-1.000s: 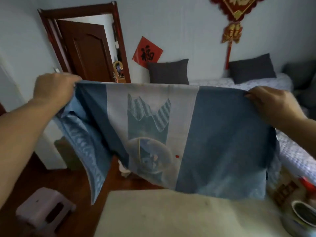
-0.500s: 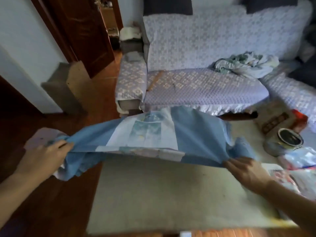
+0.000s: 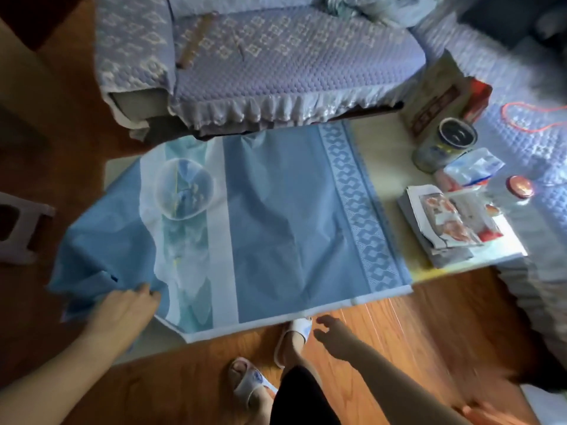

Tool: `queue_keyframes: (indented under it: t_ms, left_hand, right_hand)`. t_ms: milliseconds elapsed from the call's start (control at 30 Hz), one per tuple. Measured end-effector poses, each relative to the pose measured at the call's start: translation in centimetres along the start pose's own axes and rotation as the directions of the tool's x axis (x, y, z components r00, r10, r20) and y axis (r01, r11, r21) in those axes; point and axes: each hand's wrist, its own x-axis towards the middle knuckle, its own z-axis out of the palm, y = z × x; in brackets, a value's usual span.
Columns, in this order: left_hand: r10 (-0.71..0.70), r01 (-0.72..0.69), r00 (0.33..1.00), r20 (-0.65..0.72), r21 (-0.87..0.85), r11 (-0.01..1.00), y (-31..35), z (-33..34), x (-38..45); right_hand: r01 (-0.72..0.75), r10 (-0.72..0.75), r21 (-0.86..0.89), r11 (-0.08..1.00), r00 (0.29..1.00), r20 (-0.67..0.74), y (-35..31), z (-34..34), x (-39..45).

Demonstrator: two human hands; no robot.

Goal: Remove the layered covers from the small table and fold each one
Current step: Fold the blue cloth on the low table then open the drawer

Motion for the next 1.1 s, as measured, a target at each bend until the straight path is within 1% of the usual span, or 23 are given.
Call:
queue_keyframes:
  t_ms: [67,100,167,233,267,333,367,400,433,500,567,600,633,667,733,767,800,833,900,933,1000,1033,1100]
  left_hand:
    - [-0.005,-0.014,0.972,-0.235,-0.077,0.997,1.4,1.1,1.2]
    - [-0.029,-0.006,0.954,-0.298,-0.116,0.993,2.5,1.6,2.1]
    - [-0.019,-0.033,0.935,-0.353,-0.140,0.990,4.8,2.6,3.8]
    - [-0.014,-0.029,0.960,-0.279,-0.149,0.988,7.1,3.0,6.1]
    - [-0.022,-0.010,0.978,-0.209,-0.152,0.988,8.2,3.7,7.3]
    - [-0.025,0.014,0.995,-0.100,-0.114,0.993,10.3,4.2,9.6]
    - [-0.022,0.019,0.999,-0.040,-0.061,0.998,11.2,4.0,10.5]
    - [-0.005,0.005,0.999,0.038,0.011,1.000,12.2,3.4,11.1]
    - [0.030,-0.036,0.997,0.067,0.083,0.996,12.9,3.6,11.8]
    - [0.009,-0.031,0.991,0.131,0.163,0.986,13.5,3.3,12.2]
    - [-0.050,0.019,0.969,0.243,0.127,0.992,13.8,2.8,12.4]
    - [-0.063,0.041,0.962,0.264,0.088,0.995,13.8,3.3,12.5]
    - [-0.073,0.059,0.965,0.252,0.063,0.996,13.7,3.5,12.4]
    - [-0.066,0.054,0.971,0.230,0.056,0.997,13.7,3.3,12.3]
    - [-0.008,-0.030,0.971,0.238,0.155,0.987,14.3,2.4,12.0]
    - [0.004,-0.046,0.979,0.206,0.201,0.979,14.3,2.5,11.9]
    - [0.036,-0.063,0.989,0.142,0.193,0.979,14.3,2.1,11.9]
    - [0.066,-0.092,0.989,0.132,0.199,0.976,14.4,2.1,12.0]
    - [0.048,-0.077,0.987,0.151,0.196,0.978,14.5,1.6,11.8]
    - [0.027,-0.060,0.984,0.176,0.185,0.981,14.6,1.3,11.8]
    - [0.010,-0.038,0.985,0.171,0.160,0.986,14.7,1.6,12.0]
    - [-0.014,-0.012,0.983,0.184,0.139,0.990,14.7,1.5,12.0]
    - [-0.018,-0.005,0.985,0.170,0.133,0.991,14.9,1.3,11.9]
  right_hand:
    - [-0.165,0.185,0.176,0.971,0.977,-0.107,3.5,-3.3,1.2]
    - [-0.198,0.243,0.244,0.949,0.955,-0.170,5.0,-4.9,1.8]
    - [-0.233,0.348,0.380,0.895,0.898,-0.270,8.0,-7.8,3.5]
    - [-0.225,0.459,0.575,0.786,0.836,-0.300,10.6,-10.1,5.7]
    - [-0.208,0.527,0.702,0.681,0.805,-0.273,11.7,-10.8,7.0]
    - [-0.191,0.615,0.905,0.380,0.783,-0.094,13.6,-12.0,9.8]
    - [-0.190,0.621,0.953,0.235,0.784,0.004,14.5,-12.4,11.0]
    - [-0.183,0.608,0.977,0.112,0.790,0.078,15.2,-12.7,12.2]
    - [-0.176,0.582,0.984,0.009,0.801,0.138,15.6,-13.0,13.2]
    - [-0.182,0.551,0.979,-0.095,0.809,0.205,15.8,-13.1,14.4]
    - [-0.194,0.547,0.975,-0.110,0.807,0.222,15.5,-12.6,15.0]
    - [-0.185,0.560,0.980,-0.078,0.805,0.197,15.2,-12.3,15.0]
    - [-0.169,0.589,0.986,-0.015,0.795,0.145,15.1,-11.9,15.1]
    - [-0.149,0.634,0.985,0.083,0.771,0.063,15.2,-11.3,15.4]
    - [-0.116,0.736,0.963,0.242,0.669,-0.104,15.1,-10.5,15.6]
    - [-0.103,0.782,0.960,0.259,0.607,-0.146,14.9,-10.3,15.5]
    - [-0.084,0.815,0.971,0.222,0.562,-0.138,14.7,-10.1,15.4]
    - [-0.058,0.836,0.983,0.174,0.537,-0.116,14.6,-10.2,15.3]
    - [-0.020,0.823,0.991,0.135,0.558,-0.101,14.3,-10.7,15.1]
    - [0.001,0.804,0.985,0.170,0.578,-0.139,14.3,-11.0,15.2]
    - [-0.004,0.794,0.969,0.245,0.574,-0.199,14.9,-11.7,15.4]
    - [-0.015,0.791,0.971,0.239,0.584,-0.186,15.2,-12.2,15.4]
    - [-0.011,0.764,0.987,0.159,0.635,-0.116,15.7,-12.9,15.4]
